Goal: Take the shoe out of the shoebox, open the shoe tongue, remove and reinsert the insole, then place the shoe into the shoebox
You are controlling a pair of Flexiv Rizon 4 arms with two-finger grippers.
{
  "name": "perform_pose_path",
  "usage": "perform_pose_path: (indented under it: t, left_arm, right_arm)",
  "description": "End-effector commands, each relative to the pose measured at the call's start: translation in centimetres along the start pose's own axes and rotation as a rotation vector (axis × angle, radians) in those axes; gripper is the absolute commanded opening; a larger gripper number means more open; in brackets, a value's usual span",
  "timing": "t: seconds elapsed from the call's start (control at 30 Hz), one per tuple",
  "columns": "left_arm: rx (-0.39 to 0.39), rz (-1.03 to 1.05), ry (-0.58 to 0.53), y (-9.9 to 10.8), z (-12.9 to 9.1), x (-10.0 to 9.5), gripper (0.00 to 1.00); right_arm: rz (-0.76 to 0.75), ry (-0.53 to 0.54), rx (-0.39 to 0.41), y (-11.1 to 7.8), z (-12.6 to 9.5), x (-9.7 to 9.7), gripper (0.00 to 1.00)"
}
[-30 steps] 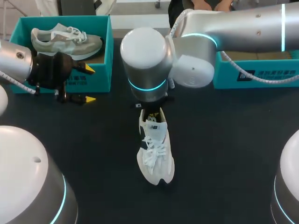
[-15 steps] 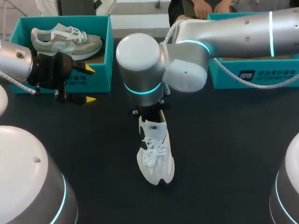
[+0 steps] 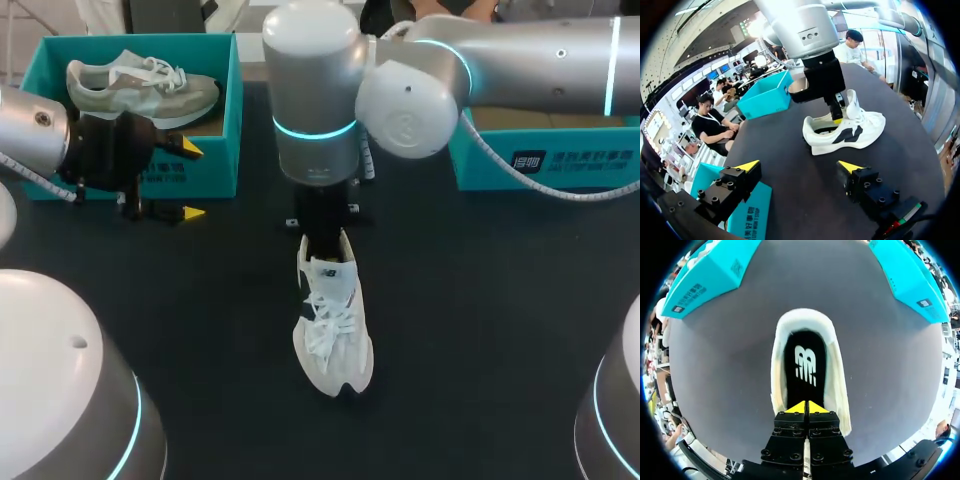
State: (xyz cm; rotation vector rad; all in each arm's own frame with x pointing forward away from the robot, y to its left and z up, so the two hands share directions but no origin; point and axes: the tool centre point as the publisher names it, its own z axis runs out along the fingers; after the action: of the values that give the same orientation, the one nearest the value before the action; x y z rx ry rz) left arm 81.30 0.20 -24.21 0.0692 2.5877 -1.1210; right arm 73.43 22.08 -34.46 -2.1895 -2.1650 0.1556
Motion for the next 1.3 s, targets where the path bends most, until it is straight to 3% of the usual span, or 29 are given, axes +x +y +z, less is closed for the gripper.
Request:
perform_pose_path:
  t: [0.03,0.07,0.1,0.13,0.3,0.63,1.07,1.3]
  left_arm:
    - [-0.005,0.000,-0.001,-0.1,0.0,0.1,1.00]
    - [-0.005,0.000,-0.001,-0.1,0.0,0.1,1.00]
    - [-0.005,0.000,-0.001,-0.1,0.0,0.1,1.00]
    - [-0.005,0.000,-0.001,-0.1,0.0,0.1,1.00]
    - [-0.005,0.000,-0.001,-0.1,0.0,0.1,1.00]
    - [-0.005,0.000,-0.001,-0.1,0.0,0.1,1.00]
    - [-0.005,0.000,-0.001,-0.1,0.0,0.1,1.00]
    - [-0.005,0.000,-0.001,-0.1,0.0,0.1,1.00]
  right_arm:
    - [0.011,-0.028,0.017,-0.2,0.0,0.1,0.00]
    - [0.014,-0.029,0.019,-0.3,0.3,-0.4,0.17]
    - [0.016,-0.030,0.019,-0.3,0.4,-0.5,0.64]
    - [0.024,-0.031,0.011,-0.3,0.4,-0.6,1.00]
    - [-0.001,-0.013,0.010,-0.1,0.3,-0.7,1.00]
    - [-0.097,0.016,-0.004,0.7,-0.3,0.8,1.00]
    - [-0.084,-0.001,0.028,-0.2,0.4,0.0,1.00]
    - [-0.077,-0.023,0.010,-0.5,-1.5,-0.2,1.00]
